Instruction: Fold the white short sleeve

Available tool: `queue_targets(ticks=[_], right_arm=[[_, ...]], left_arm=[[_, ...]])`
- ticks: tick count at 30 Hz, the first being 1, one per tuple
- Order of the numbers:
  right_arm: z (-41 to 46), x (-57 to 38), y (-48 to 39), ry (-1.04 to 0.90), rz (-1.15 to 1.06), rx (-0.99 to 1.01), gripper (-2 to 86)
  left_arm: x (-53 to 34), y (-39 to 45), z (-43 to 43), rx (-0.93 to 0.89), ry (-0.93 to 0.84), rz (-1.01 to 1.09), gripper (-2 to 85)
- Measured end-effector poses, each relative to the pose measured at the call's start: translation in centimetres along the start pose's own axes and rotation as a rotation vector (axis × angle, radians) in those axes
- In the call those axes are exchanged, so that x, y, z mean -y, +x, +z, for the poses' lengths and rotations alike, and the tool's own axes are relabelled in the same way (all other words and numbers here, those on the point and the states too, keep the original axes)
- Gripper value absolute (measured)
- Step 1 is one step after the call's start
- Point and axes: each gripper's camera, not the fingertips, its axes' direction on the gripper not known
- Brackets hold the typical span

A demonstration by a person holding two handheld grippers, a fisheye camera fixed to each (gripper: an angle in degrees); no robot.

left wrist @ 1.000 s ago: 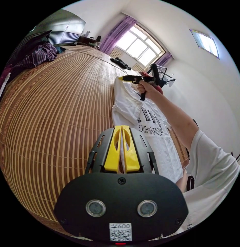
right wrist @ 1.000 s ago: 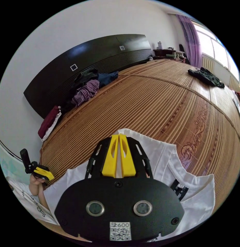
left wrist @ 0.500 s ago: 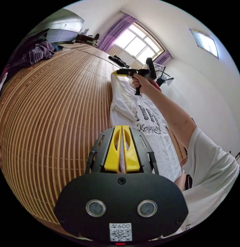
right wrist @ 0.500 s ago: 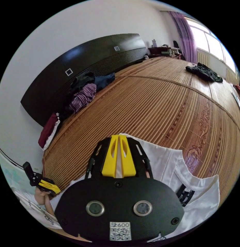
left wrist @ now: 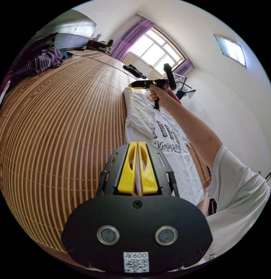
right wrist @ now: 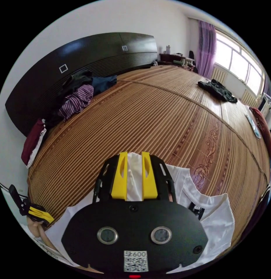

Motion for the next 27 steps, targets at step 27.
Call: queue_targets(ticks=[27], right_arm=[[4.9, -9.4, 1.6, -0.572, -0.039, 0.048, -0.8]], left_arm=[[2.1, 2.3, -2.1, -0.054, 0.013, -0.036, 0.1]])
